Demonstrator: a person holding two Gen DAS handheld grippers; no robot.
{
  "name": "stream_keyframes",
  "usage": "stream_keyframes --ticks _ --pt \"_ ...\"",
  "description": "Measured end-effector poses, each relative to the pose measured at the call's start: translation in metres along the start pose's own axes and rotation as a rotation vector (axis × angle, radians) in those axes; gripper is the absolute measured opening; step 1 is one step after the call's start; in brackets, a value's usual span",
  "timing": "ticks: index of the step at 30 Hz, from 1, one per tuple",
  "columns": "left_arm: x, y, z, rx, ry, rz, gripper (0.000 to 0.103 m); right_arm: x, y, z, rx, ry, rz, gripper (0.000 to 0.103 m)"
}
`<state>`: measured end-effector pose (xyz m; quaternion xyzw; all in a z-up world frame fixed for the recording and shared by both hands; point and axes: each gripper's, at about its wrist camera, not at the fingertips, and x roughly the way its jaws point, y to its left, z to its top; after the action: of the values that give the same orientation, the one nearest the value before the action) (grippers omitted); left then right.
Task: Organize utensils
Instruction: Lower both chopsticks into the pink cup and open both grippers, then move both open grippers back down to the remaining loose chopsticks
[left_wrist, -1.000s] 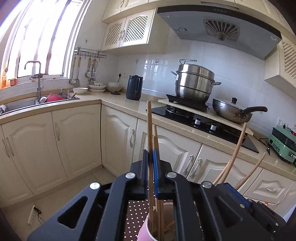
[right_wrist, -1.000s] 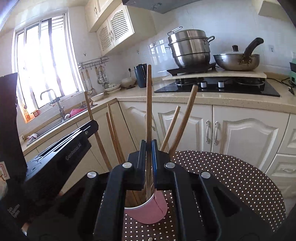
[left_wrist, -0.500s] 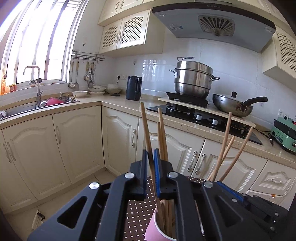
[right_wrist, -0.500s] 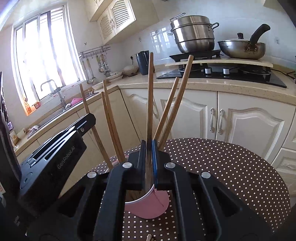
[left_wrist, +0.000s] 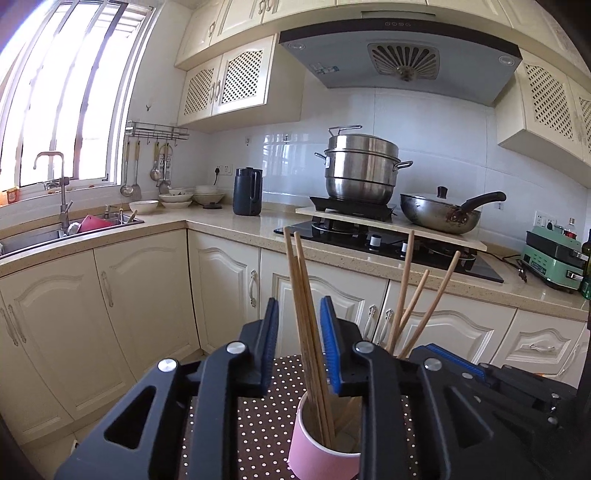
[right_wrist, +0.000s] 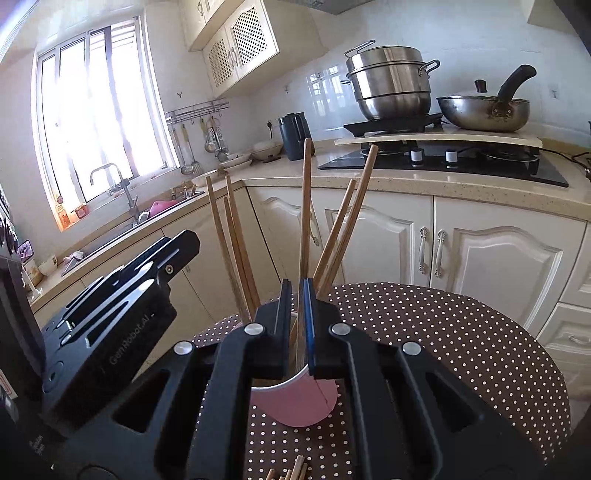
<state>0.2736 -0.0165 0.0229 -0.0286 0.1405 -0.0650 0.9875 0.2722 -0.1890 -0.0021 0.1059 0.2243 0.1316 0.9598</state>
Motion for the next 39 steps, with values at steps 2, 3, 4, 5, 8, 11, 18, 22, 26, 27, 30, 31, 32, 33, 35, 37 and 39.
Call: stream_keyframes --ticks 2,3,4,5,8,11,18,22,26,27,30,31,32,33,35,37,39 --pt "-0.005 0.0 0.001 0.003 -0.006 -0.002 0.026 -0.004 0.001 -0.001 -0.008 0.001 -0.006 0.008" --pt "-0.008 0.001 0.001 0.004 -0.008 -0.004 0.026 -0.006 0.001 -0.001 -0.01 -0.001 -0.006 0.008" --pt "-0.011 0.001 0.001 0.005 -0.01 -0.005 0.027 -0.008 0.002 -0.002 -0.011 -0.003 -0.005 0.008" --pt "-0.014 0.002 0.002 0.006 -0.012 -0.005 0.028 -0.011 0.002 -0.002 -0.011 -0.005 -0.006 0.008" --pt "-0.023 0.004 0.003 0.01 -0.019 0.002 0.03 -0.02 0.002 -0.004 -0.008 -0.022 -0.017 0.008" --pt "-0.034 0.005 0.004 0.011 -0.027 0.004 0.032 -0.032 0.005 -0.006 -0.018 -0.039 -0.017 0.03" --pt "-0.064 0.008 0.004 0.017 -0.048 0.011 0.037 -0.065 0.011 -0.009 -0.05 -0.116 -0.042 0.068" --pt "-0.087 0.01 0.001 0.007 -0.064 0.023 0.039 -0.082 0.011 -0.011 -0.061 -0.129 -0.046 0.075" --pt "-0.107 0.014 -0.005 0.0 -0.069 0.03 0.042 -0.097 0.011 -0.017 -0.069 -0.123 -0.052 0.081" --pt "-0.111 0.014 -0.008 0.002 -0.068 0.032 0.043 -0.099 0.011 -0.019 -0.073 -0.12 -0.052 0.082" --pt "-0.121 0.017 -0.017 0.002 -0.049 0.042 0.045 -0.108 0.01 -0.029 -0.083 -0.113 -0.07 0.086" --pt "-0.124 0.017 -0.021 0.005 -0.037 0.048 0.045 -0.11 0.009 -0.032 -0.085 -0.108 -0.073 0.087" --pt "-0.125 0.017 -0.024 0.008 -0.028 0.052 0.045 -0.111 0.008 -0.036 -0.085 -0.099 -0.077 0.087" --pt "-0.128 0.017 -0.029 0.015 -0.015 0.058 0.045 -0.113 0.007 -0.04 -0.083 -0.088 -0.084 0.088" --pt "-0.13 0.018 -0.038 0.022 0.01 0.06 0.046 -0.115 0.003 -0.048 -0.075 -0.066 -0.094 0.088" --pt "-0.133 0.019 -0.048 0.028 0.04 0.064 0.046 -0.118 0.001 -0.057 -0.065 -0.045 -0.105 0.088" --pt "-0.135 0.018 -0.058 0.033 0.068 0.057 0.046 -0.117 -0.004 -0.066 -0.059 -0.015 -0.121 0.088"
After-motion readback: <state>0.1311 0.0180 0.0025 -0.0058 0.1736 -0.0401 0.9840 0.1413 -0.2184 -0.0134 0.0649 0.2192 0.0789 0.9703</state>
